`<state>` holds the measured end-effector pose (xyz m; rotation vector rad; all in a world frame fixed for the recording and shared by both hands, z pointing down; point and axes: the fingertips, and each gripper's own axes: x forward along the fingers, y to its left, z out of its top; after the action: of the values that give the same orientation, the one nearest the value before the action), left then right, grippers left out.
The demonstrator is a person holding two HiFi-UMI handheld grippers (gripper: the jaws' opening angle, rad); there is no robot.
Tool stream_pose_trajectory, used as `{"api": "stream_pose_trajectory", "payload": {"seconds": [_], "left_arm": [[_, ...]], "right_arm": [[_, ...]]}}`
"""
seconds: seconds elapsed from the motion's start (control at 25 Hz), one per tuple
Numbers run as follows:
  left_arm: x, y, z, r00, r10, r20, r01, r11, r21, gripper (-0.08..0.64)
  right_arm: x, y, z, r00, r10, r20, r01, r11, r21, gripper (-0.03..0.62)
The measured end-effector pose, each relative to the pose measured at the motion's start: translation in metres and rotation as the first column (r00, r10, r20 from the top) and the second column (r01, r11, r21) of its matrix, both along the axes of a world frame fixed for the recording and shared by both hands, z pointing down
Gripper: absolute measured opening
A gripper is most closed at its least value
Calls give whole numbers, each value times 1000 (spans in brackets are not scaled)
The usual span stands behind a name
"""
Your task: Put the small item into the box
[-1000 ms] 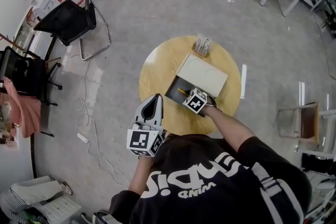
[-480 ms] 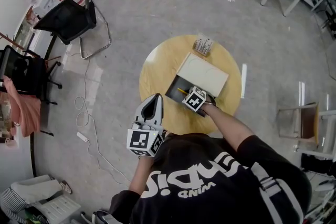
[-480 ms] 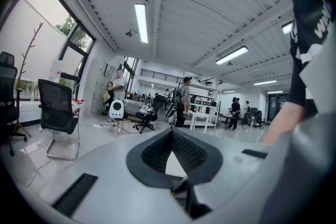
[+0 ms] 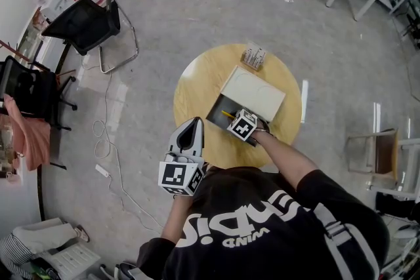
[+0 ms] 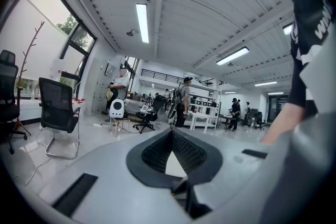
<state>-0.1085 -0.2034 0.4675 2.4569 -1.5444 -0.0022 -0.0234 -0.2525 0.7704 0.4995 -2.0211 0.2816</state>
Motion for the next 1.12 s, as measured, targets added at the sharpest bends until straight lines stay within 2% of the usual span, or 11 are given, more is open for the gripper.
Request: {"api": "stream_pose_trajectory", "payload": {"seconds": [0.36,0.72,1.12], "left_arm": [[1,1,-1,1000,4,-4,-4,1000,-2,9],[3,3,-1,1000,7,-10,-7,1000,1,9],[2,3,-3,1000,18,-24,-18,1000,9,9]], "right_arm": [[-3,0,-2,1000,4,-8,-4,999,31,34],[-1,0,-4,1000,14,-12,-13,999,43,100],[-8,-10,-30,999,29,38,-33,994,109,87]]}}
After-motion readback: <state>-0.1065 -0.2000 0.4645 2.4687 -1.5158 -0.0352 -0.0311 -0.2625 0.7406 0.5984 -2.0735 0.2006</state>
